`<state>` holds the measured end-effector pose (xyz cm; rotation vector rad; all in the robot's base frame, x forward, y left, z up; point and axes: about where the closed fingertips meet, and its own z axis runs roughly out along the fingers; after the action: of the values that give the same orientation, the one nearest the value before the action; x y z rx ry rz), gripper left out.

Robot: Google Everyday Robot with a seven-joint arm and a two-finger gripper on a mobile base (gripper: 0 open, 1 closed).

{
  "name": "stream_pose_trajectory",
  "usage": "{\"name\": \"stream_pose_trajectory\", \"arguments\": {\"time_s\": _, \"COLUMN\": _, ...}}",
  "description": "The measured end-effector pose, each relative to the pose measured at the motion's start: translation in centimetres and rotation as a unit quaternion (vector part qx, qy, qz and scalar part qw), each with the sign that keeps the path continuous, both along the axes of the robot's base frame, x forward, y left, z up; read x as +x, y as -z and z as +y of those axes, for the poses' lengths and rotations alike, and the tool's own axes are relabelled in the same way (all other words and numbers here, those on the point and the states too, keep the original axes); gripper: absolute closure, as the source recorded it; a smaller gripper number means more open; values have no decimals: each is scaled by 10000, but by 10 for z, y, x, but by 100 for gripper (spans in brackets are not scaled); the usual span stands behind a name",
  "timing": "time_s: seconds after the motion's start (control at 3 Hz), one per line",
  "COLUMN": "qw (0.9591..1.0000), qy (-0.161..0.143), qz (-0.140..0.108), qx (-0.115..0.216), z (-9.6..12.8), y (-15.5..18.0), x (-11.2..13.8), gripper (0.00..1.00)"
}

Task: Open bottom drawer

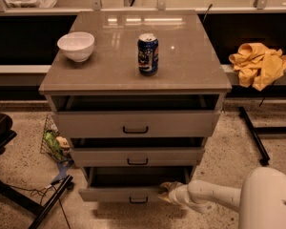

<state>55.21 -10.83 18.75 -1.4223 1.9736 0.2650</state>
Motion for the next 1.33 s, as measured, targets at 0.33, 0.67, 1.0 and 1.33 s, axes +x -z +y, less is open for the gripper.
{"name": "stream_pose_trajectory", "arguments": {"time_s": 0.33, "qw": 10000, "qy": -4, "qz": 38, "qx": 7, "z": 0, "y": 0, "x": -1, "gripper": 100}}
{"name": "stream_pose_trajectory", "arguments": {"time_s": 0.67, "qw": 10000, "qy": -4, "qz": 38, "qx": 7, "z": 0, "y": 0, "x": -1, "gripper": 100}}
{"name": "stream_pose_trajectory", "arguments": {"time_s": 1.0, "qw": 9997, "qy": 16, "qz": 253, "qx": -33, "z": -9, "y": 4, "x": -30, "gripper": 100}}
{"name": "stream_pose_trajectory", "arguments": {"time_s": 1.33, "qw": 9997, "qy": 18, "qz": 253, "qx": -34, "z": -9, "y": -1, "x": -29, "gripper": 100}}
